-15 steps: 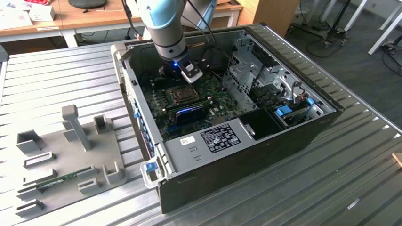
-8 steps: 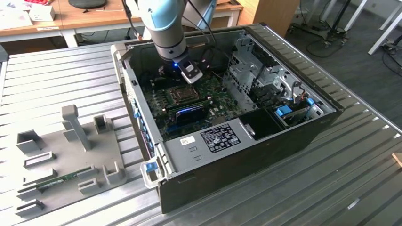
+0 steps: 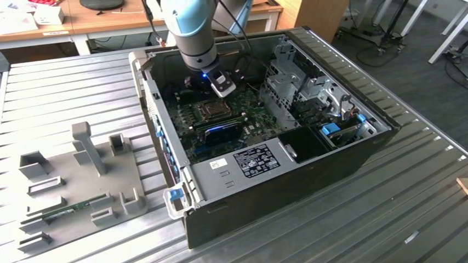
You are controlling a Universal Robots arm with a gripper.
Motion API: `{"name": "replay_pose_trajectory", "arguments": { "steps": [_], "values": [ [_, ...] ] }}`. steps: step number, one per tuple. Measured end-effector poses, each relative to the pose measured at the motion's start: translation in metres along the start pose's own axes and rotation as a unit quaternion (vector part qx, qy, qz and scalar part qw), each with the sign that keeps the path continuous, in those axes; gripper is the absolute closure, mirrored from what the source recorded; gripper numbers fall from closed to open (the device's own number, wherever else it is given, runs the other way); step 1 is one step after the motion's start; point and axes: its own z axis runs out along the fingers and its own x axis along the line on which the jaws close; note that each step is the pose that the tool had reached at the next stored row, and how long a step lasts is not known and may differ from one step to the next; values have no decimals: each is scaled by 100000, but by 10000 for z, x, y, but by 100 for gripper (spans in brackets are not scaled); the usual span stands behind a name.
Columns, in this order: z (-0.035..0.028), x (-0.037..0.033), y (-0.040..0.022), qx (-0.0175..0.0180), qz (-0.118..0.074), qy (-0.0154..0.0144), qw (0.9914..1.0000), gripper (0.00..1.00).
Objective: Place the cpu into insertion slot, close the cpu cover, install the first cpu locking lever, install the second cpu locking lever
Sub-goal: 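Install the first cpu locking lever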
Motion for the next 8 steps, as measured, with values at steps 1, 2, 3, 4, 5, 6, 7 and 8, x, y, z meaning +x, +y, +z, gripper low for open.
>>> {"name": "replay_pose_trajectory", "arguments": {
  "steps": [1, 2, 3, 4, 5, 6, 7, 8],
  "values": [
    [-6, -2, 3, -10, 4, 12, 100000, 89],
    [-16, -4, 7, 21, 5, 33, 100000, 89],
    [-27, -7, 10, 39, 8, 42, 100000, 89],
    [-39, -10, 14, 48, 12, 57, 100000, 89],
    [-52, -13, 19, 55, 18, 79, 100000, 89],
    [-67, -17, 24, 64, 22, 95, 100000, 89],
    [-85, -22, 31, 70, 26, 111, 100000, 89],
    [-103, -27, 38, 69, 29, 124, 100000, 89]
  ]
}}
